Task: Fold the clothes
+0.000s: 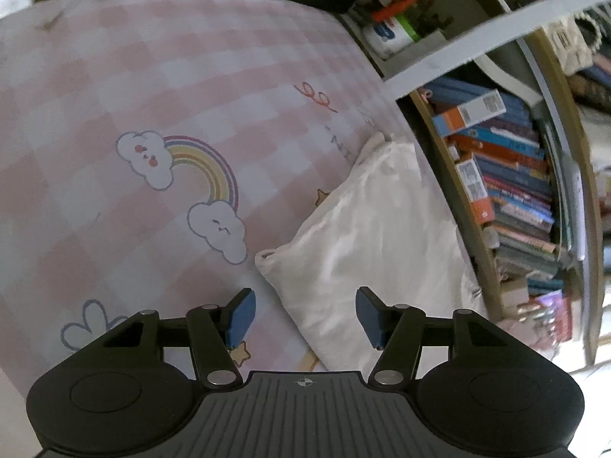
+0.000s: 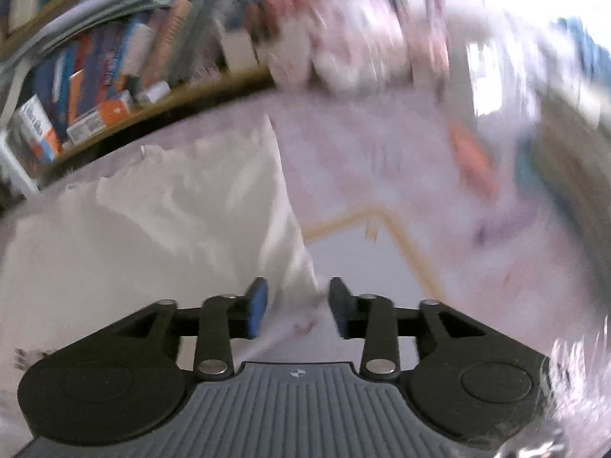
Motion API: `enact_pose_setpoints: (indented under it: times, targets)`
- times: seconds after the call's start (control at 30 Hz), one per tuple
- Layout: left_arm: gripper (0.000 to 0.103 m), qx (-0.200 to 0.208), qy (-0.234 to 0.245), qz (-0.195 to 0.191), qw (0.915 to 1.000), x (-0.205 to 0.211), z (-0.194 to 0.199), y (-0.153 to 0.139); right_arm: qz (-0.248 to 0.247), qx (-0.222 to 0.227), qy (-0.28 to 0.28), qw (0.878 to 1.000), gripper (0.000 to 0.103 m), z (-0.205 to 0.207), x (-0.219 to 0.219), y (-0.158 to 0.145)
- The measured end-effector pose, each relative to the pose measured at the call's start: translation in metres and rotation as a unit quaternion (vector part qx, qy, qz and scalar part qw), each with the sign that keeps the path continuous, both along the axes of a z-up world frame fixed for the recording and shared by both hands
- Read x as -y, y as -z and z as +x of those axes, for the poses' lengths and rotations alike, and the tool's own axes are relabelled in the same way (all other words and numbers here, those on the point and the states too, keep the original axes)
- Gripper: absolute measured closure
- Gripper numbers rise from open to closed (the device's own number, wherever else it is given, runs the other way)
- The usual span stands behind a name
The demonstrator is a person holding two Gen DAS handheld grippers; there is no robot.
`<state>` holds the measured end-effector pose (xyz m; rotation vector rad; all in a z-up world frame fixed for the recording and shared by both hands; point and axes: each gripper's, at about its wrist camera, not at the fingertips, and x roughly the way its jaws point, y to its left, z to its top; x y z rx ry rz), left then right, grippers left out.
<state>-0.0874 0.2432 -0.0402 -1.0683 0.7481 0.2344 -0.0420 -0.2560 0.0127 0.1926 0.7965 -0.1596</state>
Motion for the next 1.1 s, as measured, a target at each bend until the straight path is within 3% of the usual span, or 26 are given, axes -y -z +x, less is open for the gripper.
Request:
enact_pose_setpoints:
  times: [0.1, 0.2, 0.43, 0.47, 0.5, 0.53, 0.57, 0.6, 0.67, 0.7, 0.73, 0.87, 0.9, 1.1]
  targets:
    - [0.044, 0.005, -0.029, -0.029, 0.9992, -0.003, 0.0, 0.005, -0.058, 0.05, -0.009, 0.997, 0.067, -0.002, -0.01, -0.011]
    - [0.044, 0.009, -0.057, -0.058, 0.9966, -0.006, 0.0, 0.01, -0.061, 0.065, -0.05, 0.995, 0.069, 0.001, -0.015, -0.012]
    - [0.049, 0.02, -0.124, -0.126, 0.9841, -0.014, 0.001, 0.022, -0.032, -0.032, -0.082, 0.996, 0.075, 0.024, -0.022, 0.03]
    - [0.053, 0.021, -0.133, -0.135, 0.9816, -0.015, 0.001, 0.024, -0.031, -0.045, -0.084, 0.995, 0.075, 0.026, -0.023, 0.035]
    - [0.065, 0.022, -0.143, -0.145, 0.9789, -0.016, 0.001, 0.026, -0.033, -0.054, -0.087, 0.994, 0.076, 0.027, -0.022, 0.04]
    - [0.074, 0.012, -0.141, -0.136, 0.9806, -0.015, 0.002, 0.025, -0.035, -0.062, -0.091, 0.993, 0.076, 0.027, -0.022, 0.044]
    - [0.092, 0.005, -0.136, -0.123, 0.9829, -0.013, 0.002, 0.022, -0.04, -0.063, -0.097, 0.993, 0.076, 0.027, -0.023, 0.044]
    - [0.096, -0.001, -0.132, -0.11, 0.9851, -0.011, 0.002, 0.018, -0.044, -0.064, -0.103, 0.992, 0.075, 0.027, -0.024, 0.045]
    - [0.096, 0.06, -0.08, -0.029, 0.9946, 0.0, 0.002, -0.014, -0.053, -0.065, -0.115, 0.99, 0.075, 0.026, -0.025, 0.046]
    - [0.096, 0.09, -0.053, 0.012, 0.9945, 0.006, 0.002, -0.03, -0.053, -0.065, -0.118, 0.989, 0.075, 0.026, -0.025, 0.046]
    - [0.096, 0.09, -0.039, 0.042, 0.9943, 0.009, 0.003, -0.038, -0.051, -0.064, -0.119, 0.99, 0.075, 0.025, -0.024, 0.046]
    - [0.096, -0.011, -0.046, 0.026, 0.9986, -0.009, 0.011, -0.004, -0.054, -0.064, -0.125, 0.989, 0.074, 0.027, -0.023, 0.048]
    - [0.097, -0.023, -0.048, 0.007, 0.9986, -0.012, 0.01, 0.007, -0.054, -0.063, -0.126, 0.988, 0.074, 0.027, -0.023, 0.048]
    - [0.093, 0.001, -0.065, -0.018, 0.9977, -0.012, 0.001, 0.016, -0.054, -0.062, -0.137, 0.987, 0.073, 0.026, -0.021, 0.048]
